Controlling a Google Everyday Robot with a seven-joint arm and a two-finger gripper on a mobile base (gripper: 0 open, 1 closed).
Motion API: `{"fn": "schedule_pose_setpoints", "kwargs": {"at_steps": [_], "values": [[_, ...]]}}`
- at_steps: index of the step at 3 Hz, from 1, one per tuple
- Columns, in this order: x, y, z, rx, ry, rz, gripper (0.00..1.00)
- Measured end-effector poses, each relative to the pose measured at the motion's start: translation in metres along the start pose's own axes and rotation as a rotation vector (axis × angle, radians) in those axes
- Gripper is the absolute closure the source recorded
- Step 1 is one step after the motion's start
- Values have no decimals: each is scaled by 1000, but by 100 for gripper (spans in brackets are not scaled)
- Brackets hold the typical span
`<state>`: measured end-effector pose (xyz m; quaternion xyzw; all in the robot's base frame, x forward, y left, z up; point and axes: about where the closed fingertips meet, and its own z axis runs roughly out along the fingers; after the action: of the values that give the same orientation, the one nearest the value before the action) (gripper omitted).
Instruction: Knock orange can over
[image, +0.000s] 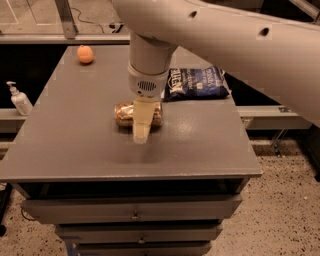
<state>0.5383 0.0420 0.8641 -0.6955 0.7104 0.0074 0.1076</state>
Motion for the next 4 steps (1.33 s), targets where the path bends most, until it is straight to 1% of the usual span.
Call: {"fn": "schedule_pose_setpoints", "kwargs": {"at_steps": [1, 2, 3, 4], "values": [[7, 7, -12, 13, -151, 71, 0], [28, 18, -17, 46, -329, 140, 0], [52, 19, -8, 106, -500, 193, 0], [54, 11, -7, 162, -693, 226, 0]]}}
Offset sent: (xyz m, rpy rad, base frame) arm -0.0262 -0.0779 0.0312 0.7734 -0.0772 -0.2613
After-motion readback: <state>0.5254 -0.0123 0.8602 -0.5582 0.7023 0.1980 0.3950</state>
